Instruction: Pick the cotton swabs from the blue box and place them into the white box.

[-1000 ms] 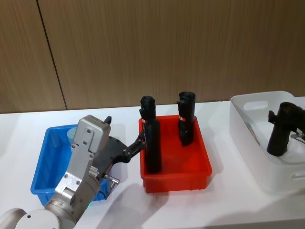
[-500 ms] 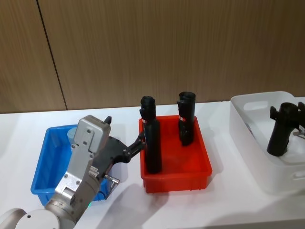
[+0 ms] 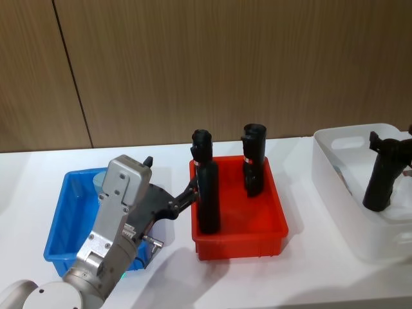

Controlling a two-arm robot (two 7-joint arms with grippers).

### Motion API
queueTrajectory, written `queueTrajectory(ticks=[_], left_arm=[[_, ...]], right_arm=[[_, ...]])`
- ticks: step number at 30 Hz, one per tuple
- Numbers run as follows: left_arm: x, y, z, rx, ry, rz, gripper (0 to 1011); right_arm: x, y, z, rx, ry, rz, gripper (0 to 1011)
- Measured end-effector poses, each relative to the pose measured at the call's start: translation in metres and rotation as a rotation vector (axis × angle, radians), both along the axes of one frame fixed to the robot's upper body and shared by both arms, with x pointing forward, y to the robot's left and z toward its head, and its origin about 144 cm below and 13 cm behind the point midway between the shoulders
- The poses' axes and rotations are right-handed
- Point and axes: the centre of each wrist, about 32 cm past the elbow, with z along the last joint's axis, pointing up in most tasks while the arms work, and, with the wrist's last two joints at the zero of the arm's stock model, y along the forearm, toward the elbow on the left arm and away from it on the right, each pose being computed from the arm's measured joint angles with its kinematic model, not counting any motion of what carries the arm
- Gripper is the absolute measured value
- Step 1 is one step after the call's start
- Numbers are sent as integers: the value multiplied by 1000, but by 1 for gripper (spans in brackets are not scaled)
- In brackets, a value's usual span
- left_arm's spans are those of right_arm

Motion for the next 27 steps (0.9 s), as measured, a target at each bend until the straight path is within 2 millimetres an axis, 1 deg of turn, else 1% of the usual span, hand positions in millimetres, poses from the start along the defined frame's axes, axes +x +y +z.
queueTrajectory(ticks=[14, 27], left_arm=[[0, 0, 0, 0, 0, 0, 1004], [0, 0, 0, 0, 0, 0, 1004]], right_arm=[[-16, 6, 11, -5, -54, 12, 1002], [-22, 8, 15, -6, -71, 16, 1002]])
